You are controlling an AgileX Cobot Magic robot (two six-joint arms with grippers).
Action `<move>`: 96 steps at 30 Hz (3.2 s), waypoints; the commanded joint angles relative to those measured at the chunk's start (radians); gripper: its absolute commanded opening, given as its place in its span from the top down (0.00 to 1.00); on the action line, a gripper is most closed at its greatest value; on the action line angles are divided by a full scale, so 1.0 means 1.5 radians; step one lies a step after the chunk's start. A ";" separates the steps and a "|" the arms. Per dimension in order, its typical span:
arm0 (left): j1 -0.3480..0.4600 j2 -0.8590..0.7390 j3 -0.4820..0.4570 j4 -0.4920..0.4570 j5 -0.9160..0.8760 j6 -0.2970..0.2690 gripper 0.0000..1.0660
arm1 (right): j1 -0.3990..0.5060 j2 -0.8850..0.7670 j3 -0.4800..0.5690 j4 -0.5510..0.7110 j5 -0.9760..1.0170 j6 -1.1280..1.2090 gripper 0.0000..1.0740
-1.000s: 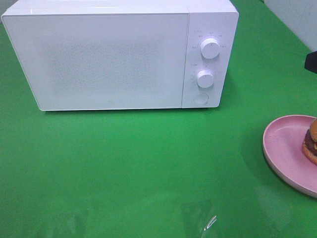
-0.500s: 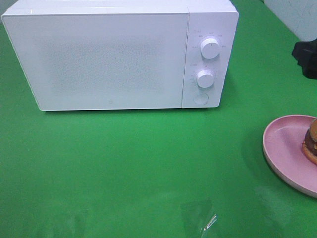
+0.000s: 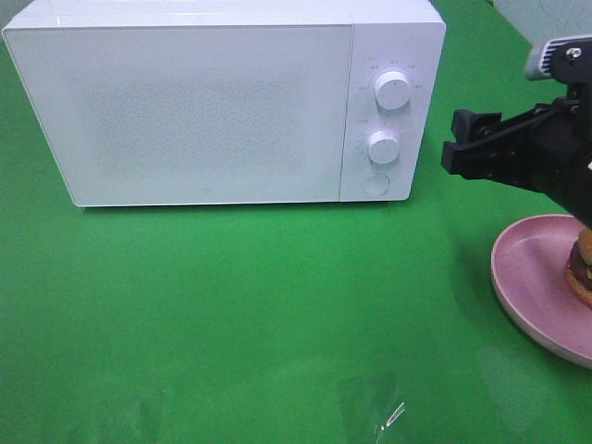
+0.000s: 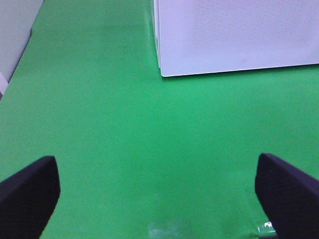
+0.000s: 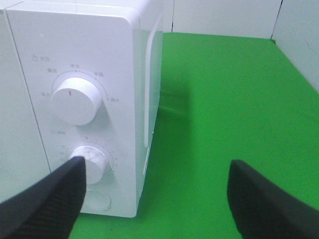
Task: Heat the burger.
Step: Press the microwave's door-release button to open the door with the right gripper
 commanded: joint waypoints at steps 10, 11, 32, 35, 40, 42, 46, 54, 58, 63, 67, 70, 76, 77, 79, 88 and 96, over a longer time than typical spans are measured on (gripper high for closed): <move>-0.005 -0.015 0.001 -0.003 0.002 -0.001 0.06 | 0.190 0.124 0.001 0.151 -0.151 -0.015 0.30; -0.005 -0.015 0.001 -0.003 0.002 -0.001 0.06 | 0.190 0.124 0.001 0.151 -0.151 -0.015 0.30; -0.005 -0.015 0.001 -0.003 0.002 -0.001 0.06 | 0.235 0.180 0.001 0.165 -0.163 0.503 0.82; -0.005 -0.015 0.001 -0.003 0.002 -0.001 0.06 | 0.235 0.180 0.001 0.153 -0.160 0.746 0.96; -0.005 -0.015 0.001 -0.003 0.002 -0.001 0.06 | 0.235 0.180 0.001 0.123 -0.161 0.883 1.00; -0.005 -0.015 0.001 -0.003 0.002 -0.001 0.06 | 0.235 0.180 0.001 0.100 -0.160 0.951 1.00; -0.005 -0.015 0.001 -0.003 0.002 -0.001 0.06 | 0.235 0.180 0.001 0.077 -0.135 1.051 1.00; -0.005 -0.015 0.001 -0.003 0.002 -0.001 0.06 | 0.203 0.212 -0.012 0.068 -0.093 1.053 1.00; -0.005 -0.015 0.001 -0.003 0.002 -0.001 0.06 | 0.177 0.232 -0.030 0.057 -0.076 1.083 1.00; -0.005 -0.015 0.001 -0.003 0.002 -0.001 0.06 | 0.154 0.251 -0.057 0.040 -0.073 1.083 1.00; -0.005 -0.015 0.001 -0.003 0.002 -0.001 0.06 | 0.145 0.273 -0.078 0.040 -0.069 1.083 1.00; -0.005 -0.015 0.001 -0.003 0.002 -0.001 0.06 | 0.139 0.295 -0.096 0.035 -0.067 1.088 1.00; -0.005 -0.015 0.001 -0.003 0.002 -0.001 0.06 | 0.133 0.328 -0.113 0.023 -0.058 1.103 1.00; -0.005 -0.015 0.001 -0.003 0.002 -0.001 0.06 | 0.131 0.337 -0.117 0.023 -0.054 1.105 1.00; -0.005 -0.015 0.001 -0.003 0.002 -0.001 0.06 | 0.124 0.341 -0.119 0.023 -0.055 1.109 1.00; -0.005 -0.015 0.001 -0.003 0.002 -0.001 0.06 | 0.075 0.353 -0.149 -0.013 -0.038 1.121 1.00; -0.005 -0.015 0.001 -0.003 0.002 -0.001 0.06 | 0.039 0.353 -0.177 -0.030 -0.017 1.111 1.00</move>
